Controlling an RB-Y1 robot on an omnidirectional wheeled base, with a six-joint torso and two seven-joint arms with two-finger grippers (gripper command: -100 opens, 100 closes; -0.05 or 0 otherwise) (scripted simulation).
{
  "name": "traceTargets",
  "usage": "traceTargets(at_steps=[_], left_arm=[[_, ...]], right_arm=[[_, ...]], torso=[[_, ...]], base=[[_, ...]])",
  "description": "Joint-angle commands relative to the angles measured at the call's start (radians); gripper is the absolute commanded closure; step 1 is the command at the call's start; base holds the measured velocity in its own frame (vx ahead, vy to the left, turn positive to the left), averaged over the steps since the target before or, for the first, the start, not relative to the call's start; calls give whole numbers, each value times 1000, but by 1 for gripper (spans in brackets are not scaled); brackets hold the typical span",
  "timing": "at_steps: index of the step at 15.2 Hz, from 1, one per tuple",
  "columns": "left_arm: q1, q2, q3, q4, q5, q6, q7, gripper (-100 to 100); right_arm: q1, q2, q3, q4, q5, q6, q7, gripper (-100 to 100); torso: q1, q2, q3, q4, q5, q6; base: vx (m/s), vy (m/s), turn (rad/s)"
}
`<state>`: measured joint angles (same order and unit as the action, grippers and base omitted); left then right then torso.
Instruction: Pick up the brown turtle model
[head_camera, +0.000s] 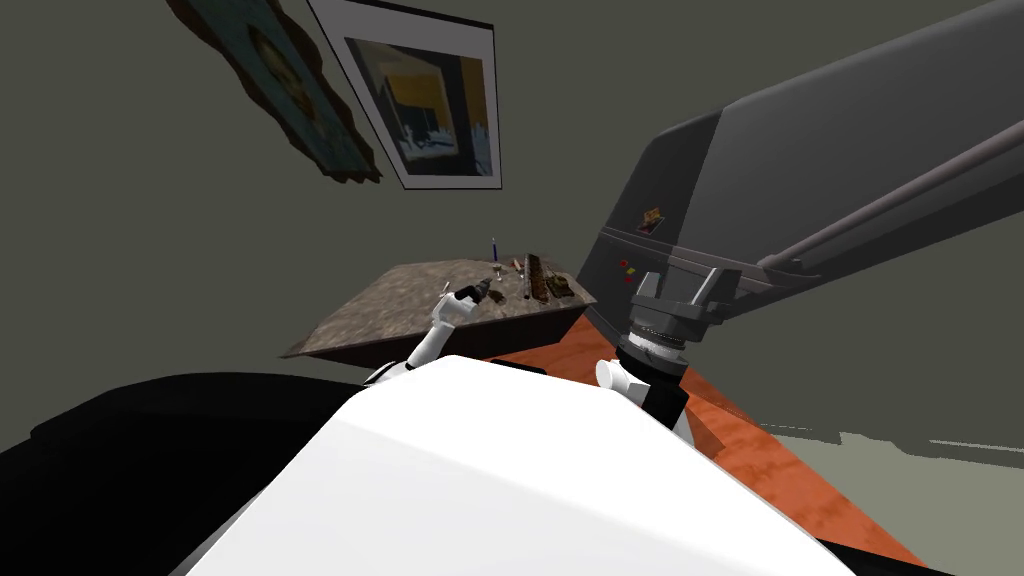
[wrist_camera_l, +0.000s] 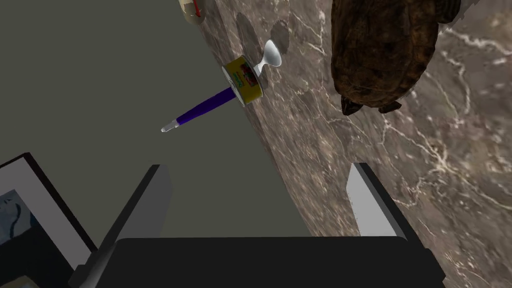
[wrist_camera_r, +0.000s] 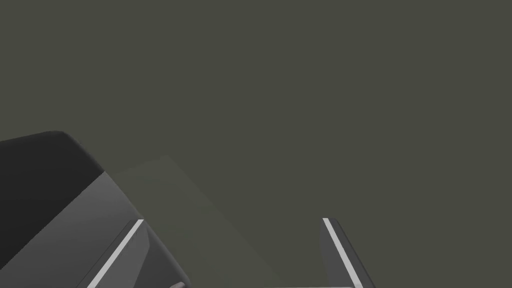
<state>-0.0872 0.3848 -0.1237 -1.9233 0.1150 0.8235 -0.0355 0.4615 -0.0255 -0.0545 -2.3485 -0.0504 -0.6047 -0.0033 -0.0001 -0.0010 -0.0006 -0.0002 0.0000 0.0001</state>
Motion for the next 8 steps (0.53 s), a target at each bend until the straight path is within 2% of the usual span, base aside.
traceTargets(at_steps=[1,2,5,6,7,8], left_arm=[[-11,3,-4,11,1,38,3,-100],[-25,6,-9,27,2,68,5,-100],[-37,10,-15,42,4,111,8,-100],[-47,12,-20,56,6,143,10,-100],[-47,12,-20,56,6,143,10,-100],[-55,14,-25,70,7,172,13,-100]], right_arm=[[0,0,0,0,0,0,0,0],[0,0,0,0,0,0,0,0],[0,0,0,0,0,0,0,0],[0,0,0,0,0,0,0,0],[0,0,0,0,0,0,0,0],[0,0,0,0,0,0,0,0]], torso=[[0,0,0,0,0,0],[0,0,0,0,0,0],[0,0,0,0,0,0],[0,0,0,0,0,0],[0,0,0,0,0,0],[0,0,0,0,0,0]], base=[[7,1,-82],[8,1,-123],[11,3,-81],[13,2,-59],[12,0,-67],[14,-2,-82]])
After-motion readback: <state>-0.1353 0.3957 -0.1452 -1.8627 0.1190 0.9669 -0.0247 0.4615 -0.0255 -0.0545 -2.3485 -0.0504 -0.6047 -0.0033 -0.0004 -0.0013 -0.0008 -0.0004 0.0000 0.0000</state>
